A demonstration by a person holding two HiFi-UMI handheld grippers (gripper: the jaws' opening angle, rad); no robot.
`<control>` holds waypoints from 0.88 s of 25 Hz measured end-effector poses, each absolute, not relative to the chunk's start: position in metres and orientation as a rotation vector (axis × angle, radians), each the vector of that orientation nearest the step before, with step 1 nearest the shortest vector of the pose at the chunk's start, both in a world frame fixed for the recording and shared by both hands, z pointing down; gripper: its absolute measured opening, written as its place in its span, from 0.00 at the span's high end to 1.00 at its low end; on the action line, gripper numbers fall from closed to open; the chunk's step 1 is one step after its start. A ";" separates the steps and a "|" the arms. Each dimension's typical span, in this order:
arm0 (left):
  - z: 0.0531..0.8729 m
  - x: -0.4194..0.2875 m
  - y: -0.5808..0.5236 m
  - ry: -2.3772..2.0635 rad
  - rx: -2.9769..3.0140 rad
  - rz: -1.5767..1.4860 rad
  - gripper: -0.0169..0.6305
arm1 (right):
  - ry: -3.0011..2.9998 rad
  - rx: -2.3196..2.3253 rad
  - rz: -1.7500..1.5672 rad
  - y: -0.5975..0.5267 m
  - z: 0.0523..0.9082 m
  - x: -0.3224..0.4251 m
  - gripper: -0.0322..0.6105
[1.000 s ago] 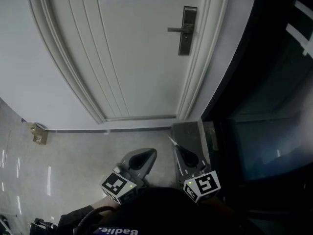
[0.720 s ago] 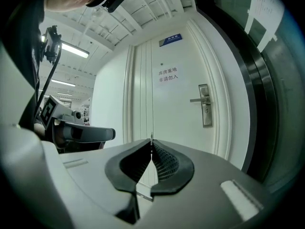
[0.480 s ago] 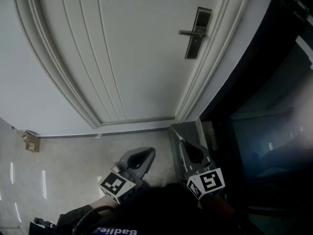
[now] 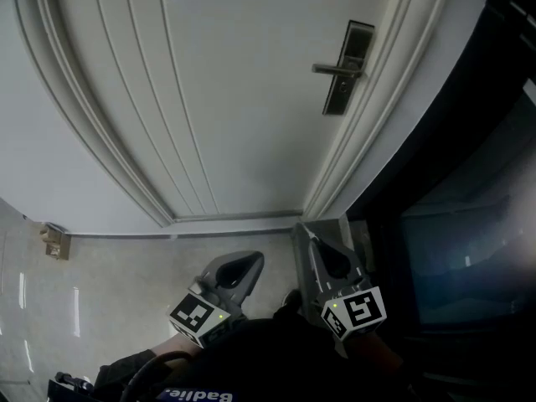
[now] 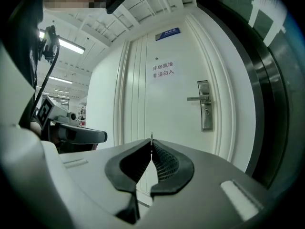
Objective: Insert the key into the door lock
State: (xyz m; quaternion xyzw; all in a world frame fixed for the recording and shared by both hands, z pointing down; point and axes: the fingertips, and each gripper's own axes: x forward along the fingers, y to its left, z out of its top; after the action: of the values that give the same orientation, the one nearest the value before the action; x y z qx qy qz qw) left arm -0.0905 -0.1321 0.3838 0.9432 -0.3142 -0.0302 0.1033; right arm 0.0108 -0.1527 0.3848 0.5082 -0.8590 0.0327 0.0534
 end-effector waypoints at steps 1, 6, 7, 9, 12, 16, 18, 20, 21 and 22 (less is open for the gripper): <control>0.383 -0.086 -0.139 -0.940 2.783 -0.090 0.94 | -2.618 1.534 0.099 -0.160 0.384 0.015 0.93; 0.373 -0.056 -0.176 -0.987 2.776 -0.078 0.94 | -2.658 1.480 0.084 -0.199 0.378 0.039 0.93; 0.371 -0.049 -0.184 -0.996 2.774 -0.075 0.94 | -2.666 1.471 0.081 -0.207 0.378 0.045 0.93; 0.369 -0.034 -0.201 -1.019 2.771 -0.070 0.94 | -2.679 1.452 0.075 -0.223 0.380 0.058 0.93; 0.368 -0.014 -0.225 -1.060 2.762 -0.065 0.94 | -2.691 1.428 0.068 -0.246 0.382 0.079 0.93; 0.369 0.005 -0.253 -1.108 2.738 -0.057 0.94 | -2.689 1.407 0.043 -0.277 0.384 0.105 0.93; 0.372 0.010 -0.266 -1.130 2.724 -0.052 0.94 | -2.686 1.401 0.031 -0.292 0.387 0.115 0.93; 0.374 0.012 -0.276 -1.144 2.717 -0.052 0.94 | -2.684 1.401 0.025 -0.303 0.389 0.120 0.93; 0.375 0.012 -0.281 -1.146 2.717 -0.053 0.94 | -2.682 1.403 0.019 -0.308 0.389 0.121 0.93; 0.375 0.011 -0.286 -1.145 2.717 -0.054 0.94 | -2.678 1.405 0.010 -0.312 0.388 0.122 0.93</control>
State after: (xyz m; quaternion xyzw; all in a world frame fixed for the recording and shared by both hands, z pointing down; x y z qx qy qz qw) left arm 0.0113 -0.2857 0.3750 0.9172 -0.3863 -0.0183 0.0961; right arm 0.1215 -0.3118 0.3878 0.4639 -0.8839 0.0033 0.0588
